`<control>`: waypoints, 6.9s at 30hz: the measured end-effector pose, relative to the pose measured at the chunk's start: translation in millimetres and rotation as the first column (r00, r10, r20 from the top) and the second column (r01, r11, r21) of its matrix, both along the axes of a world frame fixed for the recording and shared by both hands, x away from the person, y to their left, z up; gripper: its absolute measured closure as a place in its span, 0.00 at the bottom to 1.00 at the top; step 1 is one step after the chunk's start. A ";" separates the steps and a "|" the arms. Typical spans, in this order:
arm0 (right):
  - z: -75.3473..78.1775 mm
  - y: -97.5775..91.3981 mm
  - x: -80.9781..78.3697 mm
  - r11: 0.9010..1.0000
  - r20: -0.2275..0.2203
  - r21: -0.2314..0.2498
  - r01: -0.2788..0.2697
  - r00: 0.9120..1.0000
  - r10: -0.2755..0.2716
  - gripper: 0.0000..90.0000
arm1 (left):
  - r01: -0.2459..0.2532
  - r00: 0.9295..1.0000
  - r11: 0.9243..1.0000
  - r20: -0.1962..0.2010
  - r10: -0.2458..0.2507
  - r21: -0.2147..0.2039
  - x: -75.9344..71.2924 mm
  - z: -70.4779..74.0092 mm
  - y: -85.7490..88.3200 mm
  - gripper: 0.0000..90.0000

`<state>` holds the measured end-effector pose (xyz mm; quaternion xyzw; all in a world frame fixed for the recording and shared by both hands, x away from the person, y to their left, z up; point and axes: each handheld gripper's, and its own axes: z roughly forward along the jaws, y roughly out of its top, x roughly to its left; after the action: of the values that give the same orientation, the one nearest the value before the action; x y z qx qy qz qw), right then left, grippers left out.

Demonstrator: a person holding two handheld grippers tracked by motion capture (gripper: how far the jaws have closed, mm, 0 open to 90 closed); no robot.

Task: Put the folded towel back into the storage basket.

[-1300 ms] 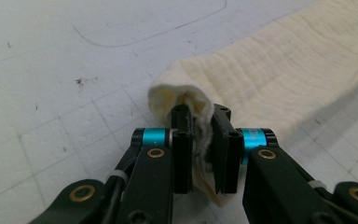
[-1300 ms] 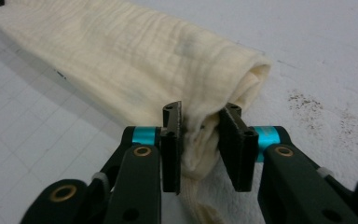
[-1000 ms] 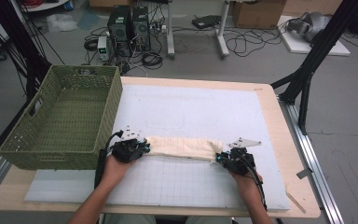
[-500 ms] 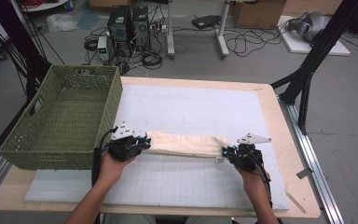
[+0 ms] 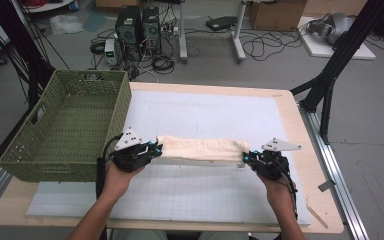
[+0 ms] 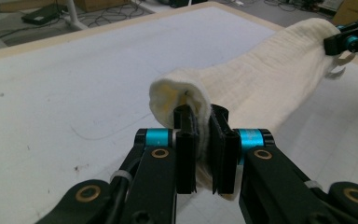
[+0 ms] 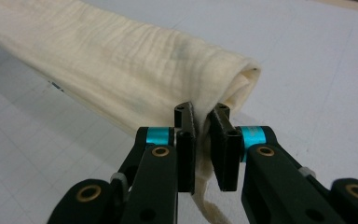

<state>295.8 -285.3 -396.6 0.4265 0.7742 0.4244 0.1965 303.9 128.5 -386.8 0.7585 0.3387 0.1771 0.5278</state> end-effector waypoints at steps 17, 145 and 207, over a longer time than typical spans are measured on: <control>39.2 8.4 20.5 0.998 0.083 0.054 -0.030 0.996 0.026 0.91 | -0.015 0.998 0.998 0.062 0.019 -0.068 -5.6 30.4 20.2 0.91; 86.4 389.9 192.8 0.902 0.179 0.037 -0.430 0.891 0.417 0.90 | -0.535 0.826 0.832 0.118 0.552 -0.146 -72.1 43.8 282.7 0.89; 74.2 83.6 87.9 0.979 0.245 0.079 -0.187 0.956 0.163 0.13 | -0.149 0.981 0.970 0.096 0.170 -0.189 -3.3 53.2 88.1 0.26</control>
<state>383.7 -201.7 -322.4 0.3120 0.7572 0.5269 0.2273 300.6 216.6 -333.6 0.6665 0.3833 0.2297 0.5967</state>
